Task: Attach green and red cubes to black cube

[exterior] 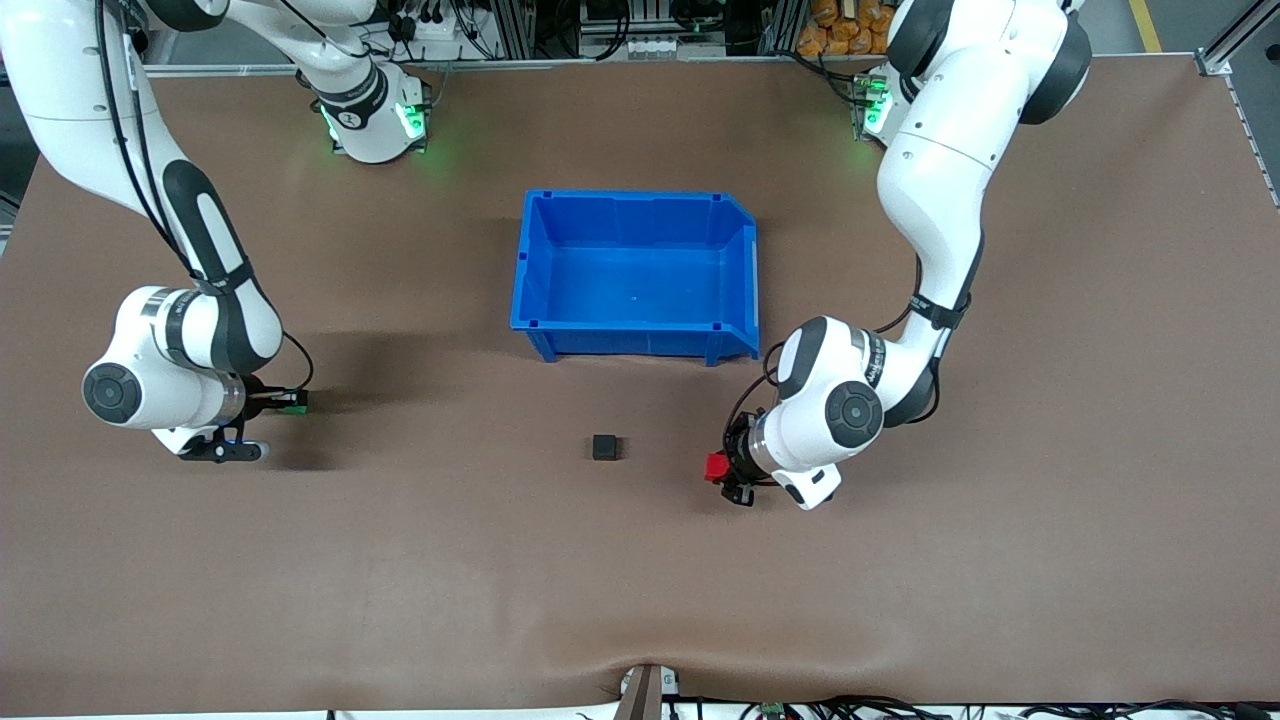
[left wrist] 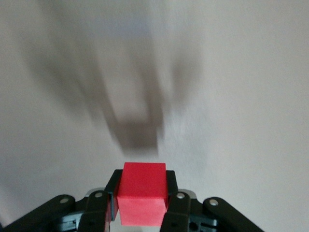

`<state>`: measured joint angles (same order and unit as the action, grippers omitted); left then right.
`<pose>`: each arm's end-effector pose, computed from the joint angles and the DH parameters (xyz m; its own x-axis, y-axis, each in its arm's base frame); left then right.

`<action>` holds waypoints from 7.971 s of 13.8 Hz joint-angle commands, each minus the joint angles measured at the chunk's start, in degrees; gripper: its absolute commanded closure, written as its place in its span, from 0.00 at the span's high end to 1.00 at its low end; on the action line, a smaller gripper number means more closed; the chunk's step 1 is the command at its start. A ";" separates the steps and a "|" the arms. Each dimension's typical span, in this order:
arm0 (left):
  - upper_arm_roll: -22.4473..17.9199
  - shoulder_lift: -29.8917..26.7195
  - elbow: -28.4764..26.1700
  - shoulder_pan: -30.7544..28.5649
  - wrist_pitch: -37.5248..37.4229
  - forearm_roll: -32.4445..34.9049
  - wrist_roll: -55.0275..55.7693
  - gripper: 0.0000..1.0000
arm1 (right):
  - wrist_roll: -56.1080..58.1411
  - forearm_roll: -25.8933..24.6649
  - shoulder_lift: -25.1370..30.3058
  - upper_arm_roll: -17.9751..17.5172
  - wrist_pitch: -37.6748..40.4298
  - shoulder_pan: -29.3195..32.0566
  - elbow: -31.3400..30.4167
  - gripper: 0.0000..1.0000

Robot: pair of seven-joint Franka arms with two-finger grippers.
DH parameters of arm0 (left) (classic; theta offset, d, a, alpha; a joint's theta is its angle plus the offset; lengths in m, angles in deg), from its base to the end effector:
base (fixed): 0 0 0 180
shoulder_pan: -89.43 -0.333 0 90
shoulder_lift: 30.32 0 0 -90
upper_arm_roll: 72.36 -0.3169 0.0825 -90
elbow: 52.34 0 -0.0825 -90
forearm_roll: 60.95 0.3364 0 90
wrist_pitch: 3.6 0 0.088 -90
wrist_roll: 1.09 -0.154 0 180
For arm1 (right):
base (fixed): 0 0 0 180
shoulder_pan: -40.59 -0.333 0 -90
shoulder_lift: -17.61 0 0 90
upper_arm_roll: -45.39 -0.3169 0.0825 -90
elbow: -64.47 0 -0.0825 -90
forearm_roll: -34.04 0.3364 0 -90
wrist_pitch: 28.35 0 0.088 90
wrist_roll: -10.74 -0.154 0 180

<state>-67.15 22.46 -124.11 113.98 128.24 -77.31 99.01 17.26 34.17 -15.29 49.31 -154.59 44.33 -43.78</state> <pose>0.6384 -0.3641 0.1994 0.1240 0.9417 -0.3127 0.9923 -0.1179 0.0385 0.5573 -0.0746 0.1733 0.9659 -0.0157 -0.2584 -0.0145 -0.9999 0.0064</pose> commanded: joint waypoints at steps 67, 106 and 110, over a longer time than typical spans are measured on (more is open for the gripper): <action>-0.82 10.59 10.34 9.64 8.97 -0.52 6.69 0.95 | 40.27 6.29 -12.97 -7.18 3.20 -27.99 27.21 0.00; -1.52 -30.44 10.16 -24.37 -45.61 18.20 -76.63 1.00 | 34.53 -8.31 -23.18 -5.68 -1.72 -35.73 42.60 1.00; -1.09 -33.96 9.98 -24.37 -53.67 16.10 -80.57 1.00 | 31.47 -7.78 -18.09 -5.68 1.25 -34.68 37.85 1.00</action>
<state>-68.70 -8.54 -112.48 89.59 78.60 -59.50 21.12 51.30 26.52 -38.34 44.04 -155.60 9.12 -1.57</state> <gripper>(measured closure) 0.000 0.000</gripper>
